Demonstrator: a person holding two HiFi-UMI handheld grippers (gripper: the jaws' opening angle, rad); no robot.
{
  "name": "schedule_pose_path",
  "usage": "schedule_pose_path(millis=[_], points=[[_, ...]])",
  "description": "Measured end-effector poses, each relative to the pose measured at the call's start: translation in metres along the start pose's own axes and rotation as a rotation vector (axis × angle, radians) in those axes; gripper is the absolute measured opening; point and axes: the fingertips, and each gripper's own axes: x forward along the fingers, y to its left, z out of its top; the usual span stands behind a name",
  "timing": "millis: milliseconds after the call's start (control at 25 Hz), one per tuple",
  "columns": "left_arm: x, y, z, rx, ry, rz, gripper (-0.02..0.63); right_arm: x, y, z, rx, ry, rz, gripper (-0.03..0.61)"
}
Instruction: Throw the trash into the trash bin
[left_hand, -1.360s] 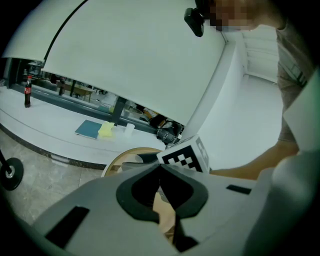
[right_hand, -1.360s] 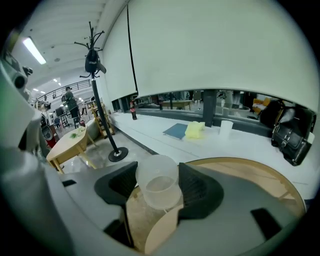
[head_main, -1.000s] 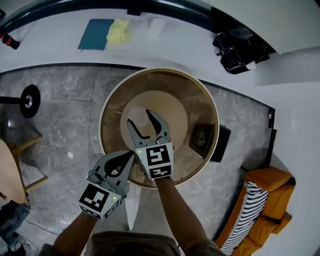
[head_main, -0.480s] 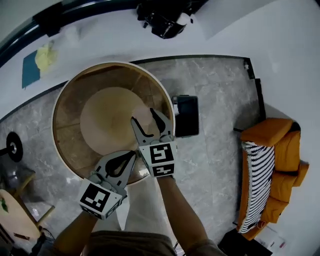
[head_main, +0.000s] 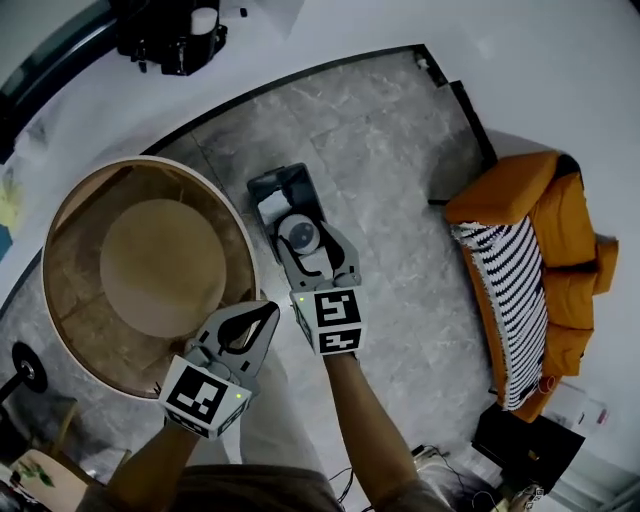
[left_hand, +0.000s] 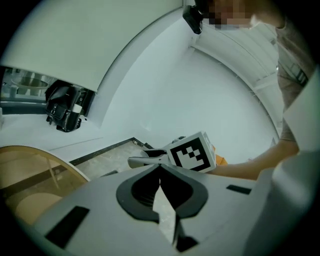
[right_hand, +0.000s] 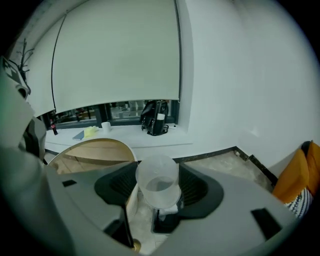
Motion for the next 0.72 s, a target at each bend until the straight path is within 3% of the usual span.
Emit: schedule_pose_path(millis=[240, 480, 720], points=[[0.037, 0.001, -0.01, -0.005, 0.05, -0.011, 0.018, 0.008, -0.045, -0.019, 0.051, 0.004, -0.03, 0.273], [0.05, 0.012, -0.026, -0.03, 0.092, 0.044, 0.018, 0.029, -0.053, -0.047, 0.079, 0.022, 0.013, 0.273], [0.062, 0.036, -0.044, -0.05, 0.103, 0.082, 0.018, 0.076, -0.065, -0.101, 0.072, 0.093, 0.033, 0.273]])
